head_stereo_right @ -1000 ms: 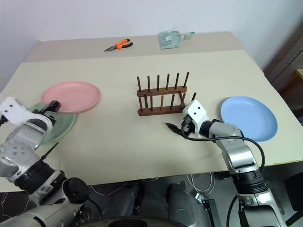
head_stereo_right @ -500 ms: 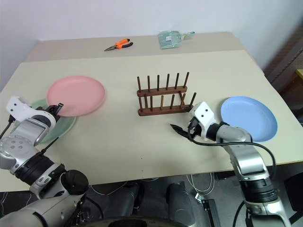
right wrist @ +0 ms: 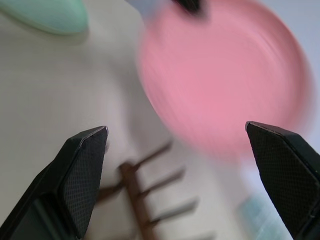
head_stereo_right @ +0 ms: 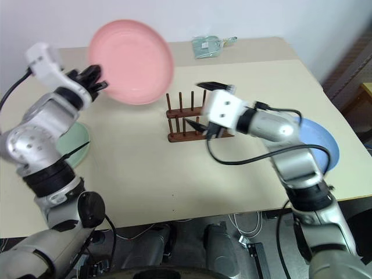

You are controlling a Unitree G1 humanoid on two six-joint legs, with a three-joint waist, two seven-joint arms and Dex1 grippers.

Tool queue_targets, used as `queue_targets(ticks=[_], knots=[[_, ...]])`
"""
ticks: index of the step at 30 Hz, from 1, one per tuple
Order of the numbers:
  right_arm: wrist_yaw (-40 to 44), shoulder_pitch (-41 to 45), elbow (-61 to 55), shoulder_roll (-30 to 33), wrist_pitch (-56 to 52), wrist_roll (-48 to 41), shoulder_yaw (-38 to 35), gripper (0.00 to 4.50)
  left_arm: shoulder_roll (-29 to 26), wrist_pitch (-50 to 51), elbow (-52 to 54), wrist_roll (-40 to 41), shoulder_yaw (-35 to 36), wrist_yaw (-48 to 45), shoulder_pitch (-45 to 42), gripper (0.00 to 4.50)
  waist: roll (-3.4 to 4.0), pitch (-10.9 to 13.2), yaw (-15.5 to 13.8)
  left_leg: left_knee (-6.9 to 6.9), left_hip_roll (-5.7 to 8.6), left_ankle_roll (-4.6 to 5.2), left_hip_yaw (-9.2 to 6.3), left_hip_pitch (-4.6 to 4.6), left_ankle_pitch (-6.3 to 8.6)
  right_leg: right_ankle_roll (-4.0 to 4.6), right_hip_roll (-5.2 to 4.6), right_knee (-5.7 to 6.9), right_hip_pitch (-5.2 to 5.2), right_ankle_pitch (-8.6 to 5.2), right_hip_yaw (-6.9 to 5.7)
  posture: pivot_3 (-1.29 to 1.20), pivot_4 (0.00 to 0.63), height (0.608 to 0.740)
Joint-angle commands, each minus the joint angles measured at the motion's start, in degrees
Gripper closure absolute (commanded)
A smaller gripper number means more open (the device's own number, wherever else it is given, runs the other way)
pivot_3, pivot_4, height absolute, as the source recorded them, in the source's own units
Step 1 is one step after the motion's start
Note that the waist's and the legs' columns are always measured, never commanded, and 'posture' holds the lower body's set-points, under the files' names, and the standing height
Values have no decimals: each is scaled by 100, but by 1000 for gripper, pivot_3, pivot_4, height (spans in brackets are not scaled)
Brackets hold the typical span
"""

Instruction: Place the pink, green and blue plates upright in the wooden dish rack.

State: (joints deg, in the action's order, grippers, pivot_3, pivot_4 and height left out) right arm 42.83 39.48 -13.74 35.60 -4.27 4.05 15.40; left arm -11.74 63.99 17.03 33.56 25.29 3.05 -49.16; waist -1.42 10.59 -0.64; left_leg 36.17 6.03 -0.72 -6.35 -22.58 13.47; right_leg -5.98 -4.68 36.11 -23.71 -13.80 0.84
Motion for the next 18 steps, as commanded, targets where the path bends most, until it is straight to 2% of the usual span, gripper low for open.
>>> queue_targets(ticks=[1,6,7,9,15,16,17,18], knots=[[-501,291,751,-218,928,781,251,0,-18,1,288,86,-115,78,-103,4415,0,0,12,-2,0,1,1,3,1,0,0,0,1,0,1,0,150,740],[-959,788,1475,-753,1491,1365,461,0,-38,340,411,348,-37,129,-170,4415,1,1,41,-12,-1,-7,3,-6,-6,2,3,12,-25,1,9,0,150,740],[-1074,929,1679,-892,1569,1512,541,240,-97,435,452,416,-23,75,-145,4445,1,1,67,-10,-2,-9,3,-11,-7,3,5,14,-31,2,10,0,150,740],[-1292,1079,2064,-944,1959,1870,693,862,43,623,677,525,-49,204,-81,4452,0,1,113,-10,-3,-14,4,-15,-12,10,8,18,-37,6,12,0,150,740],[-1593,1222,2547,-1103,2448,2205,783,3743,177,857,972,677,110,370,105,4452,0,0,130,-3,-1,-14,3,-15,-14,12,9,22,-35,8,12,0,150,740],[-1592,1209,2579,-1120,2492,2207,775,4304,267,851,995,747,214,419,98,4111,0,1,139,-4,-2,-16,3,-15,-15,12,10,23,-36,8,12,0,150,740],[-1602,1209,2624,-1145,2528,2221,775,4500,320,849,1001,797,305,445,88,3742,0,1,144,-5,-2,-18,3,-15,-16,13,11,25,-38,8,13,0,150,740],[-1619,1197,2651,-1151,2562,2235,767,4500,370,826,1026,822,369,476,89,3422,-1,0,139,-6,-5,-20,3,-14,-17,14,13,28,-40,9,13,0,150,740]])
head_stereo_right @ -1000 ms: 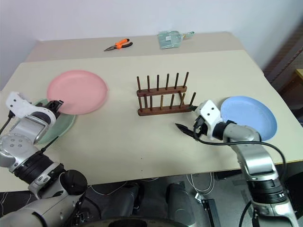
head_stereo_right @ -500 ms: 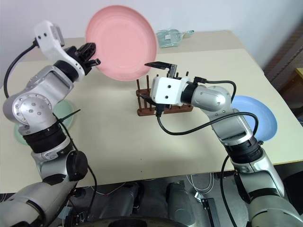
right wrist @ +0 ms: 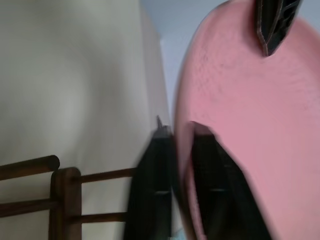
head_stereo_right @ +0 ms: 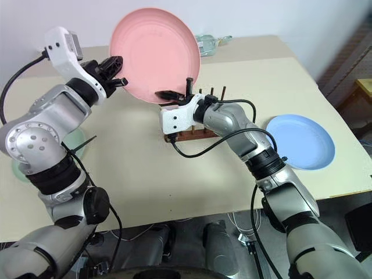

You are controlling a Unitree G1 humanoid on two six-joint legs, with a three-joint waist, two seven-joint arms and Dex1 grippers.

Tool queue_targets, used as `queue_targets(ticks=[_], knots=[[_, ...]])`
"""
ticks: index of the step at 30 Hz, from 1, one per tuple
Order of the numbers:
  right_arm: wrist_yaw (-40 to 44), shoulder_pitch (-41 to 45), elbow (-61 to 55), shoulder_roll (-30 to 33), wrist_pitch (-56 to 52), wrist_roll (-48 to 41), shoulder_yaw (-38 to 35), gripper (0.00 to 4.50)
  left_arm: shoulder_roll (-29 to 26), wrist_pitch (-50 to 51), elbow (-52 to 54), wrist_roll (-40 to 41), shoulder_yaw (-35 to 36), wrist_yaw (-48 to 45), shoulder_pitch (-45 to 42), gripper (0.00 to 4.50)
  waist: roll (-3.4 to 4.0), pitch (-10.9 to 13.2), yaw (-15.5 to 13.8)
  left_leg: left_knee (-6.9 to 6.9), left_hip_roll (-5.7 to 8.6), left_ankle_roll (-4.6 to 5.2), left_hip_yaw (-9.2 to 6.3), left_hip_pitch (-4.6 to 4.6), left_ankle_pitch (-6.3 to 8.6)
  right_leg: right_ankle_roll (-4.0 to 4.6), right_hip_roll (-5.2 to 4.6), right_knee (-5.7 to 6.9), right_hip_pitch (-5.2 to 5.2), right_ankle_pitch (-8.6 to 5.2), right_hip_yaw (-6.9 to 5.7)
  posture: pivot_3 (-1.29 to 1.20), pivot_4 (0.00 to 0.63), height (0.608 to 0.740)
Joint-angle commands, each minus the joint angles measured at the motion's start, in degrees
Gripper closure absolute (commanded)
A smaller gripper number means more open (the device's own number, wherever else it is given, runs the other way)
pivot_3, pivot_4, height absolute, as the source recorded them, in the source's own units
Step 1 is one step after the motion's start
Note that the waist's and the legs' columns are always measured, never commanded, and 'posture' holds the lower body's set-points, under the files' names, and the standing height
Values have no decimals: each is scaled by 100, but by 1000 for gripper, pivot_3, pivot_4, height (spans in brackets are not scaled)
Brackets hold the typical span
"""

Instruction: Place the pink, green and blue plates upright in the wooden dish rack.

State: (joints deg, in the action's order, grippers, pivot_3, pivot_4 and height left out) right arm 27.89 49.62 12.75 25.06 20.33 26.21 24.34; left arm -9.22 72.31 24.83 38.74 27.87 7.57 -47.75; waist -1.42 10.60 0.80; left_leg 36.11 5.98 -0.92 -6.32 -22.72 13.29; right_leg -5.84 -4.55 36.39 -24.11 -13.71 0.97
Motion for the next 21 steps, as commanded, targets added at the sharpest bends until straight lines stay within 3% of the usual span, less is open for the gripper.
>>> queue_targets(ticks=[1,7,11,13,15,21], knots=[[-145,184,33,-105,122,38,-132,4500,167,-36,244,343,192,73,-66,2967,-1,0,-8,0,-4,-2,-2,0,-1,2,3,0,2,1,-2,0,150,740],[-194,93,60,91,207,72,-312,4500,166,-867,95,318,591,337,-190,54,-1,0,-6,2,-4,-7,-1,0,-5,7,5,1,1,4,-2,0,150,740],[62,-254,-135,375,-65,-635,-879,4500,-546,-1557,-144,-175,468,95,83,54,0,0,-13,0,-5,-9,-2,0,-6,8,6,1,1,5,-2,0,150,740],[516,-553,-504,415,-544,-1653,-1372,4500,-1623,-1951,-159,-859,-248,-624,832,54,0,0,0,-1,-4,-9,-1,1,-6,8,6,0,2,5,0,0,150,740],[972,-763,-1024,323,-1644,-3016,-1998,4500,-2196,-2371,-110,-1025,-572,-1363,1561,54,9,1,19,-20,-5,-6,7,4,-5,9,7,-3,-5,5,15,0,150,740],[1480,-1009,-2147,364,-4888,-6660,-3483,4500,-2561,-3077,284,-691,-1081,-3018,2869,54,10,2,-31,-6,-22,41,1,-14,22,27,0,-11,-13,15,14,0,150,740]])
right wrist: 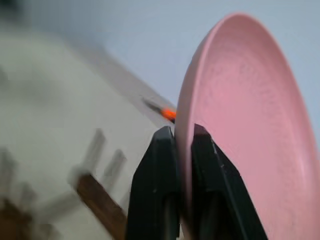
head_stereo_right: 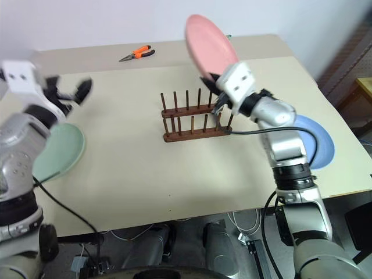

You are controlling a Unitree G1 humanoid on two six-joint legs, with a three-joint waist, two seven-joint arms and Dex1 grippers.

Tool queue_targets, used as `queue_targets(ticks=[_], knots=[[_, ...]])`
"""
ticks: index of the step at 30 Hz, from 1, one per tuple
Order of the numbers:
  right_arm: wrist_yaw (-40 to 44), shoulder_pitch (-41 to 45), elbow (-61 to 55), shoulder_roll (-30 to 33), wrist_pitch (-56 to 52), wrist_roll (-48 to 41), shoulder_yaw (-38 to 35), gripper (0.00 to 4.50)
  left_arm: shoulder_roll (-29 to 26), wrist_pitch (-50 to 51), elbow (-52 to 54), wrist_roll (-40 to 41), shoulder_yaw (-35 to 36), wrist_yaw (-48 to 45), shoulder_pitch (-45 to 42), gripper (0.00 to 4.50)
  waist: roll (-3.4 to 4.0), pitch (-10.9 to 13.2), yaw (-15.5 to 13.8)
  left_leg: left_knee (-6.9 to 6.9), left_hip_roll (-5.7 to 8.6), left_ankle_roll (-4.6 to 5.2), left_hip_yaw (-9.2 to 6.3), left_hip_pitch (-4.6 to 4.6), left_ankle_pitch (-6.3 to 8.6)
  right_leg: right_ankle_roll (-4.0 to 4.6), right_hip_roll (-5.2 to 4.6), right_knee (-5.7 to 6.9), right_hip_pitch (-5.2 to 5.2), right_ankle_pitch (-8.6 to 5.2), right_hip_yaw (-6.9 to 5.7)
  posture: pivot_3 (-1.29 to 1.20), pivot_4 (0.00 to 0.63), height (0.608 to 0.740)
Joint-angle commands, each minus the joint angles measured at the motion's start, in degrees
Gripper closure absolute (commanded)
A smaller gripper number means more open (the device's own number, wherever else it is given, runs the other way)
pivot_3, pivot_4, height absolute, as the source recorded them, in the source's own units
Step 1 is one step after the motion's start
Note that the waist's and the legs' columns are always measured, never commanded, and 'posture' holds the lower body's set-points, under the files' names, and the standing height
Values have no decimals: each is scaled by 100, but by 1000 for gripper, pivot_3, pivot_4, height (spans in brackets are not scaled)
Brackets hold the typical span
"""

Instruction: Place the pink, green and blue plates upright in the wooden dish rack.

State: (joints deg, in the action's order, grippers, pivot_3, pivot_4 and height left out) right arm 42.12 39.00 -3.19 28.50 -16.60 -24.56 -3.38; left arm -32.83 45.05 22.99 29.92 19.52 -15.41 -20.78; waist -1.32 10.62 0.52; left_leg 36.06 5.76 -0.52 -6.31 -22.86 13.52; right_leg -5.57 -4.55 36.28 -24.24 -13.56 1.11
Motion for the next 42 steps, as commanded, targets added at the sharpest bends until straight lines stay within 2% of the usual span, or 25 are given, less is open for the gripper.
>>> queue_targets(ticks=[1,8,22,23,25,28,32,36,38,40,42], knots=[[20,55,-583,32,-1461,-1878,-858,4500,-224,-422,541,227,-366,-928,290,54,0,0,-6,1,-5,1,0,-1,0,5,1,-3,1,3,-2,0,150,740],[-394,40,-453,8,-2315,-2616,-1310,4500,-270,-541,845,339,-963,-1651,710,54,10,-1,27,3,-18,6,13,0,-4,24,7,-9,-2,7,0,0,150,740],[-1154,-366,-121,-343,-2672,-2815,-1517,4500,-32,-609,1006,189,-1233,-1434,958,54,16,0,8,7,-21,6,14,-14,-4,18,11,-8,-13,12,-1,0,150,740],[-1151,-376,-110,-338,-2665,-2788,-1498,3758,-25,-617,1001,180,-1236,-1435,965,0,16,0,8,7,-21,6,15,-14,-4,18,11,-8,-13,12,-1,0,150,740],[-1146,-371,-97,-318,-2546,-2635,-1437,2975,-16,-655,975,126,-1249,-1433,981,0,16,0,10,7,-21,6,15,-14,-4,18,11,-10,-13,12,-1,0,150,740],[-1259,-251,-10,-196,-1943,-1900,-1266,1476,11,-709,872,36,-1256,-1384,984,0,18,0,9,7,-20,6,15,-14,-4,18,11,-9,-14,13,-2,0,150,740],[-1090,-160,36,129,-1304,-1148,-1064,1476,84,-742,779,-7,-1156,-1289,1003,0,20,1,8,8,-20,6,16,-14,-5,18,12,-9,-14,13,-3,0,150,740],[-979,118,182,584,-704,-505,-1006,1476,207,-799,538,-268,-735,-748,1006,0,21,1,17,8,-20,5,17,-14,-5,17,13,-9,-15,13,-3,0,150,740],[-625,224,64,861,-516,-344,-862,884,351,-712,304,-383,-267,-190,963,0,23,2,15,7,-21,5,17,-14,-5,17,14,-8,-16,13,-3,0,150,740],[-226,299,-250,1099,-324,-106,-501,102,501,-586,5,-570,396,539,935,0,23,2,22,6,-24,5,17,-14,-5,17,16,-8,-16,13,-5,0,150,740],[-3,367,-530,1172,-245,45,-193,44,596,-450,-205,-683,934,1094,928,0,23,2,57,4,-30,5,18,-14,-5,16,20,-8,-19,13,-5,0,150,740]])
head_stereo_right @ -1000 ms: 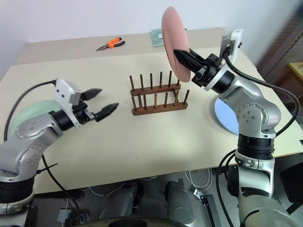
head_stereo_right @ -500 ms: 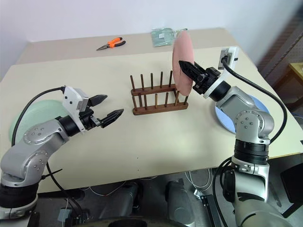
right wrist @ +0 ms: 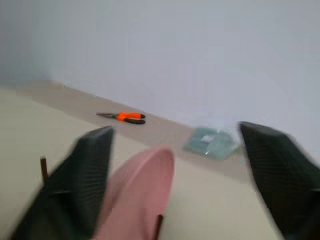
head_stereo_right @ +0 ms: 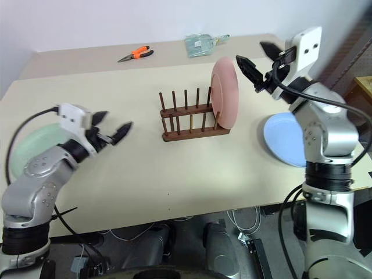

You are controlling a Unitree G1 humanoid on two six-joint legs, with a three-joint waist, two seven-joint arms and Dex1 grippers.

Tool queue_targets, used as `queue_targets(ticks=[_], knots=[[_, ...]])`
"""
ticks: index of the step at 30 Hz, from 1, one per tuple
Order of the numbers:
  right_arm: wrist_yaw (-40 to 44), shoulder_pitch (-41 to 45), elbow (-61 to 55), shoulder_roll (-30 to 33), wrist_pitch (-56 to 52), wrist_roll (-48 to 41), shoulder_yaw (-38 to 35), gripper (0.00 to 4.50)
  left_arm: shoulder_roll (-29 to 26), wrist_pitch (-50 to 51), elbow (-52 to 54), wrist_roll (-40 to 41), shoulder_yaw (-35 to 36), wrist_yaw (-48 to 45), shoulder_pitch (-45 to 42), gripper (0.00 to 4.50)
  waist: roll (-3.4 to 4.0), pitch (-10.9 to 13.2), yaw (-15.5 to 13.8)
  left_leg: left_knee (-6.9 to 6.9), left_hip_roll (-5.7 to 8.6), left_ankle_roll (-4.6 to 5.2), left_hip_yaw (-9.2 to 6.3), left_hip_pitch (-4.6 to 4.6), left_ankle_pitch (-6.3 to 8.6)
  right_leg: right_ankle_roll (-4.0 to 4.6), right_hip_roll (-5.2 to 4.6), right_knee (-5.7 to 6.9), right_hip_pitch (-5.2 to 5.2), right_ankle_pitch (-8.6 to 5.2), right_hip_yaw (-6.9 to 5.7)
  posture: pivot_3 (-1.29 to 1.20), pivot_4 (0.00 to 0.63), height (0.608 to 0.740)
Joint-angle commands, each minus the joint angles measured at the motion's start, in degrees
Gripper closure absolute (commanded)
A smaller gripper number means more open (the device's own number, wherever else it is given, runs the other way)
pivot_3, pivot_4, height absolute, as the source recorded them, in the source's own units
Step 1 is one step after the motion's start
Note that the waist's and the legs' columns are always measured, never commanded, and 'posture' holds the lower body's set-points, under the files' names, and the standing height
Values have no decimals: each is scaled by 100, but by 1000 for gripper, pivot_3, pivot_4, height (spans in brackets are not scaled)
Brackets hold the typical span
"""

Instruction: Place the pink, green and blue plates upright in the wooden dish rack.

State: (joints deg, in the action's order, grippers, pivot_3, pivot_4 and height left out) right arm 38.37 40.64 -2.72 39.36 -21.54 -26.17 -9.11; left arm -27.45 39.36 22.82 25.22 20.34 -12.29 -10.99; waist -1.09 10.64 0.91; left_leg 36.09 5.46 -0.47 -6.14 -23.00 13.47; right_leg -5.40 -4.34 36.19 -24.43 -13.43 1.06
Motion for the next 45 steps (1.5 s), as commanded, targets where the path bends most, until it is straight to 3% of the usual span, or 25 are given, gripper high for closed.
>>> queue_targets(ticks=[1,4,8,18,21,24,28,29,37,43,45], knots=[[468,210,-717,81,244,261,549,44,105,171,-274,-244,1138,1035,-49,0,0,0,15,0,-6,-1,1,0,1,0,5,0,0,0,1,0,150,740],[876,27,-1303,-97,385,596,1433,44,183,379,-515,-295,2091,1668,133,0,-2,-1,-4,3,-9,-2,1,0,1,0,8,1,0,1,-1,0,150,740],[823,-241,-1377,-653,539,1005,2222,44,292,709,-320,8,2769,1782,548,0,-10,-6,-50,7,-8,-3,0,-1,1,0,6,-1,2,1,-1,0,150,740],[991,-652,-989,-1259,977,1385,2628,44,1340,1889,280,1823,3644,2049,986,0,-24,-14,-154,37,-6,-5,-9,-3,2,2,5,-4,18,11,-16,0,150,740],[976,-693,-1024,-1355,962,1445,2637,0,1528,1805,95,2109,3742,2368,789,769,-25,-15,-148,32,-11,-9,-8,-3,-1,3,13,-2,13,13,-14,0,150,740],[937,-736,-1055,-1380,954,1534,2609,0,1541,1710,-155,2346,3789,2596,583,2276,-25,-15,-151,28,-17,-14,-8,-3,-3,8,22,-2,11,16,-13,0,150,740],[907,-775,-1106,-1369,858,1582,2539,0,1414,1616,-520,2476,3607,2619,376,4358,-26,-15,-155,27,-17,-16,-8,-3,-5,9,22,-3,10,16,-14,0,150,740],[920,-777,-1123,-1360,798,1560,2519,0,1378,1569,-551,2483,3528,2581,343,4471,-26,-15,-159,27,-17,-16,-7,-3,-5,9,23,-3,10,17,-14,0,150,740],[667,-503,-1168,-1406,846,1804,2357,0,935,1139,149,2539,2157,2283,-666,4471,-29,-14,-171,29,-17,-25,-10,-6,-10,16,23,-4,10,21,-13,0,150,740],[567,-25,-927,-1497,1680,2401,2598,0,620,1412,343,2390,846,2502,-2340,4471,-28,-15,-120,17,-17,-51,-6,-7,-26,11,29,-4,2,25,-13,0,150,740],[316,302,-489,-1431,2497,3203,2872,0,713,1502,320,2398,474,2584,-2791,4471,-27,-15,-73,7,-17,-62,0,0,-32,9,29,-3,1,26,-7,0,150,740]])
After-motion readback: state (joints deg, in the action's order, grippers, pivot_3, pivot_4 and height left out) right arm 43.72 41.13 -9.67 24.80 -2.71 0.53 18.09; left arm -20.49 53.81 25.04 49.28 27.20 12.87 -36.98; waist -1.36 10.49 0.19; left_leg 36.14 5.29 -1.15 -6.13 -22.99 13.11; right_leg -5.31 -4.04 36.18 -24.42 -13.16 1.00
